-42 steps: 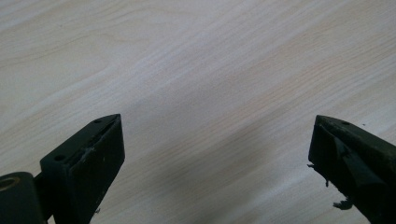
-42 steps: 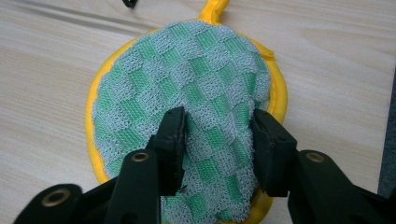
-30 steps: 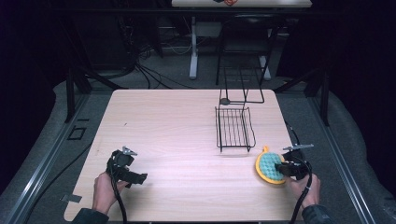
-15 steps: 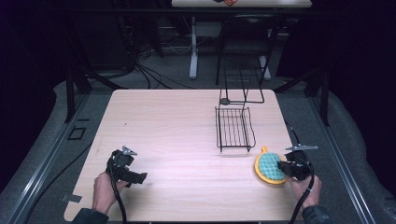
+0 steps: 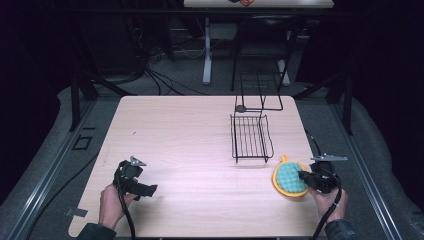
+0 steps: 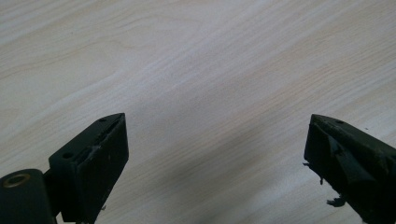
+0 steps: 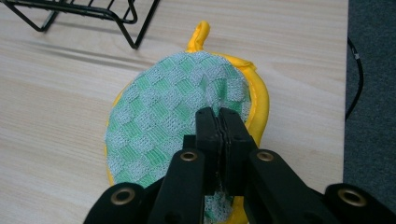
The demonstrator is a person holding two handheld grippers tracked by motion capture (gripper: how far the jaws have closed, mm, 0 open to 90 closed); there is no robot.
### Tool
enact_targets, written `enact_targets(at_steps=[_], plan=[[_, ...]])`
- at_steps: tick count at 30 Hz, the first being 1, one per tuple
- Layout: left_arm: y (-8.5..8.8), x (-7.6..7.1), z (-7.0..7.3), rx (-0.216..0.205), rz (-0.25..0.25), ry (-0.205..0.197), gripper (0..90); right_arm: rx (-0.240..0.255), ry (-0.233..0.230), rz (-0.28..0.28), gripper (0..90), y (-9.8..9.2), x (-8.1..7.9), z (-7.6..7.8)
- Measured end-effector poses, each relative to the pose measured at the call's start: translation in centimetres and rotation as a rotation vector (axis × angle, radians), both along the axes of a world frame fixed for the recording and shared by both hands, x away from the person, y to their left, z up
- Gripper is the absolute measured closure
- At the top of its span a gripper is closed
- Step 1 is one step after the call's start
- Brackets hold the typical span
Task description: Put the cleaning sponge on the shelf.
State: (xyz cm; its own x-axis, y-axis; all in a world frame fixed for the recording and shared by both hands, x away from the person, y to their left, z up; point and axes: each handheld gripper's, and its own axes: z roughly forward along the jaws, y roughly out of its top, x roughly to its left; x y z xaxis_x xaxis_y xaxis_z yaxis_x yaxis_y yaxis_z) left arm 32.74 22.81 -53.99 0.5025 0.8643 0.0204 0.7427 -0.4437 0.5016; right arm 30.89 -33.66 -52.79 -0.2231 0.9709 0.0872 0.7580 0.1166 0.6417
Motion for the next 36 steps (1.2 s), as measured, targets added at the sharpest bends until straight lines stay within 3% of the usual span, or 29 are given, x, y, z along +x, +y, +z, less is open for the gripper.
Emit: enact_targets(at_steps=[9, 14, 36], plan=[[0.1, 0.0, 0.0, -0.010, 0.000, -0.005, 5.9, 0.038, -0.041, -0.005, 87.9, -0.4, -0.8, 1.2], [0.1, 0.0, 0.1, -0.016, -0.002, -0.005, 4.8, 0.033, -0.076, 0.003, 87.7, -0.2, -1.2, 2.0], [0.1, 0.0, 0.0, -0.016, -0.005, -0.002, 3.9, 0.051, -0.153, 0.011, 87.7, 0.2, -1.7, 4.1]])
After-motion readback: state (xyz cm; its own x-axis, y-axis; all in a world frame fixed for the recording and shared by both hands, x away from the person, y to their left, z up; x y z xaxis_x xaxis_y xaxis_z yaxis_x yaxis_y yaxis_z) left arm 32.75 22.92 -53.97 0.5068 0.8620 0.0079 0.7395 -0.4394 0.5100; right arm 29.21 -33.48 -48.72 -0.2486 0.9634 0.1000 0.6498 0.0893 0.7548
